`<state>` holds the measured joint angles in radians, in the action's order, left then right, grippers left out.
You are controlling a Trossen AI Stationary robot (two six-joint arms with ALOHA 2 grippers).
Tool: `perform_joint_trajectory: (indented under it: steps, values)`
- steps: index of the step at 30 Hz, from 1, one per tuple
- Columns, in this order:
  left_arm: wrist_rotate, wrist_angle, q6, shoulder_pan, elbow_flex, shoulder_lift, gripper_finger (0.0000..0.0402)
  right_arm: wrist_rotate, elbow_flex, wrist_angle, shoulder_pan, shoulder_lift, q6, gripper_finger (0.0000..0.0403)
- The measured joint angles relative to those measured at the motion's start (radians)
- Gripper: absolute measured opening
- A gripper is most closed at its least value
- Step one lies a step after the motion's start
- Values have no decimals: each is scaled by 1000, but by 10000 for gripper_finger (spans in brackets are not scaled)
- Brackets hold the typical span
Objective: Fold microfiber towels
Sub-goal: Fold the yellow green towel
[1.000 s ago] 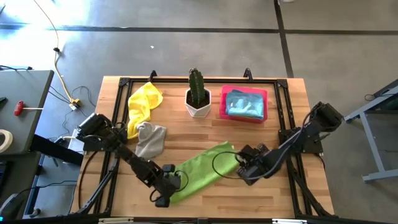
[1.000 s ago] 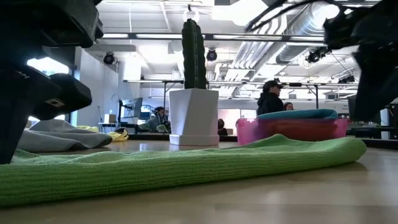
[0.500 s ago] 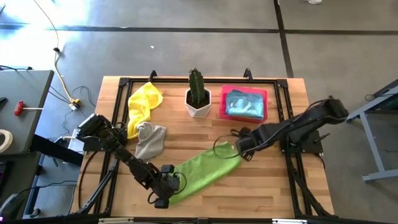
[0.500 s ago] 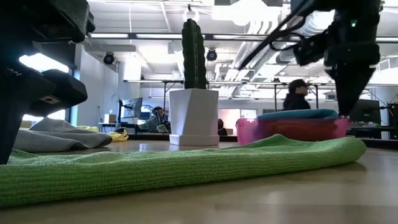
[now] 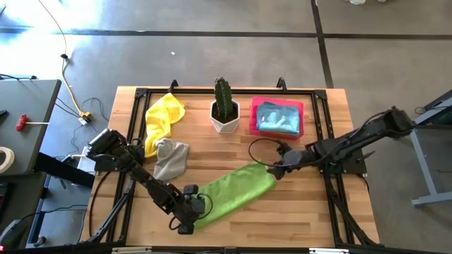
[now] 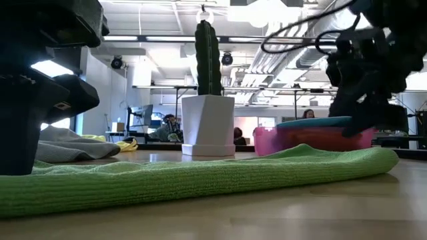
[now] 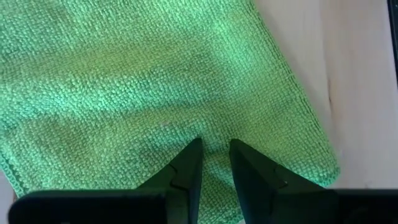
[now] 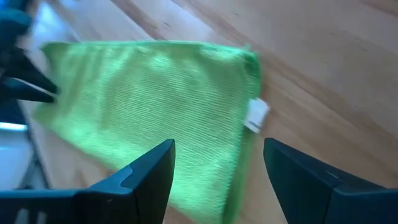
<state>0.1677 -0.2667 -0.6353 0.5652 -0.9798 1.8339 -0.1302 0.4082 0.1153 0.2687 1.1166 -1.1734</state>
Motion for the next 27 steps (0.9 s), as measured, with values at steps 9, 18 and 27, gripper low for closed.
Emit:
perform_joint_trajectory:
  steps: [9, 18, 27]
  values:
    - [3, 0, 2, -28, 0, 0, 76, 1, 0, 19, 0, 88, -8, 236]
    - [6, 1, 21, -29, 0, 0, 76, 54, 4, -76, 0, 238, -17, 236]
    - [10, 1, 21, -29, 0, 0, 76, 61, 17, -158, 22, 264, 4, 236]
